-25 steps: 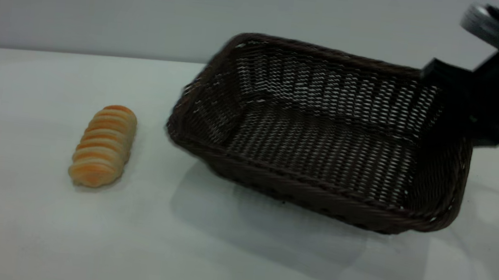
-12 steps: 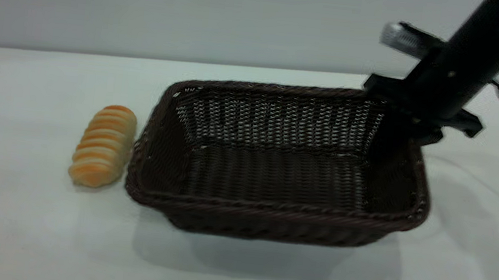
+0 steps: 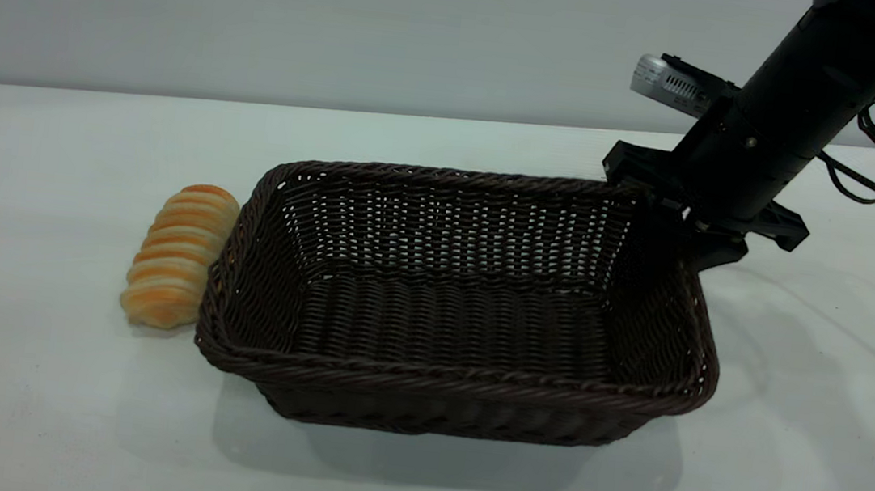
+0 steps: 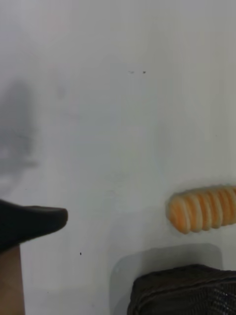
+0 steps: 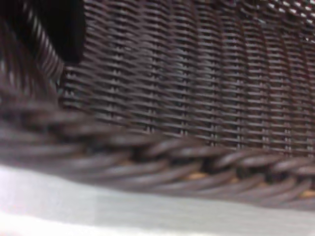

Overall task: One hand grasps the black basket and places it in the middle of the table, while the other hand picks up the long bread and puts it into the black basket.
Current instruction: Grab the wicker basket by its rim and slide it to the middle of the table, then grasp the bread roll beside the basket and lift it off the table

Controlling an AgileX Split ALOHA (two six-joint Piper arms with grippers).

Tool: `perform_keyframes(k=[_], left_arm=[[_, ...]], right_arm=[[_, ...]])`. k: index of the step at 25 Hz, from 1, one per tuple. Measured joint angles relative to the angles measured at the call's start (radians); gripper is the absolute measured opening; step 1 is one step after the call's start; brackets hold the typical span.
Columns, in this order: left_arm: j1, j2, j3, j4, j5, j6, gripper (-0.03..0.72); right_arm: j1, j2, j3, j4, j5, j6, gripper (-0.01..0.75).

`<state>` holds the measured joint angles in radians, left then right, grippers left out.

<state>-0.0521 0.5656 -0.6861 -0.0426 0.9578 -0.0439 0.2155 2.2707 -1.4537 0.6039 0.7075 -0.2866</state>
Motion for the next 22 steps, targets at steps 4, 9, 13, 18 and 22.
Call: perform_keyframes(k=[4, 9, 13, 18, 22], left_arm=[[0.000, 0.000, 0.000, -0.009, 0.008, 0.000, 0.484], [0.000, 0.000, 0.000, -0.042, 0.009, 0.000, 0.484], [0.000, 0.000, 0.000, -0.074, 0.011, 0.000, 0.484], [0.000, 0.055, 0.000, -0.099, 0.012, 0.010, 0.484], [0.000, 0.176, 0.000, -0.101, -0.011, 0.025, 0.484]], right_arm=[[-0.028, -0.002, -0.034, -0.013, 0.067, 0.000, 0.433], [-0.103, -0.034, -0.110, -0.020, 0.218, 0.000, 0.514], [-0.168, -0.087, -0.153, -0.061, 0.329, -0.001, 0.520], [-0.215, -0.171, -0.156, -0.271, 0.429, 0.017, 0.521], [-0.196, -0.257, -0.156, -0.482, 0.493, 0.102, 0.521]])
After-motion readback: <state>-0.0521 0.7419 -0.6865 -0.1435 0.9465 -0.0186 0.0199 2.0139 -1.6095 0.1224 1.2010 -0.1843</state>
